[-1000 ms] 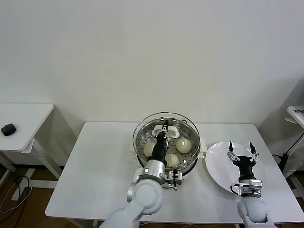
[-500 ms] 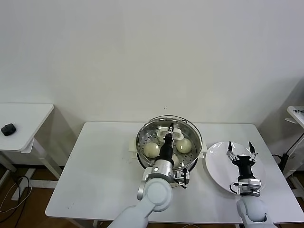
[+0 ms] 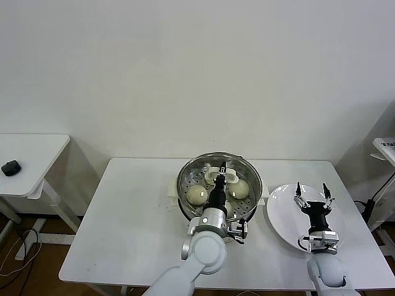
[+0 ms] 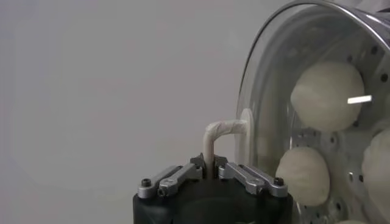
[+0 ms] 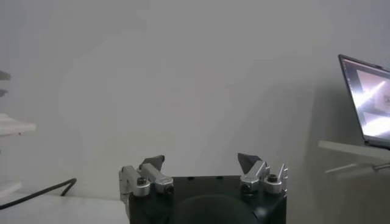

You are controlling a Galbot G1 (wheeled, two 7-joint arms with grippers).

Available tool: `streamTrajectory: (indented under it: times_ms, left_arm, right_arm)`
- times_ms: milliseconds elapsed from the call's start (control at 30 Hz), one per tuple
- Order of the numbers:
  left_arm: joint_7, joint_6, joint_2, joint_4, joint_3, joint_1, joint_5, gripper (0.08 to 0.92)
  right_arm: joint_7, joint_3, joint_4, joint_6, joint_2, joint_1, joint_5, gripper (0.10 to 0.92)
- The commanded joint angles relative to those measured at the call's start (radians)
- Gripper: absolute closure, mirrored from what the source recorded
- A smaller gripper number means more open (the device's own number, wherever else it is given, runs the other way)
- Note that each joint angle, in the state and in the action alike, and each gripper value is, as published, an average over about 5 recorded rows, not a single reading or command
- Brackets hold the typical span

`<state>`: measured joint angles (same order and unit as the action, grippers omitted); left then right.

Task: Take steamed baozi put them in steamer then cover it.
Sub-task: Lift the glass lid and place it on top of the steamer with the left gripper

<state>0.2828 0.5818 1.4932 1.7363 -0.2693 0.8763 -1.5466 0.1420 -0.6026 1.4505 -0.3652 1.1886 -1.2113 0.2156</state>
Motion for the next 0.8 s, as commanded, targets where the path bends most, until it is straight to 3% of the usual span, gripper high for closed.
streamTrajectory:
  times_ms: [33, 800]
  left_arm:
    - [0.006, 0.003, 0.007, -0.012, 0.002, -0.002, -0.010, 0.809]
    - [0.022, -0.003, 0.019, -0.040, 0.016, 0.000, -0.026, 0.809]
  right_arm:
    - [0.000, 0.001, -0.001, -0.001, -0.001, 0.003, -0.001, 0.203]
    - [0.000, -0.001, -0.002, -0.005, -0.003, 0.005, -0.004, 0.203]
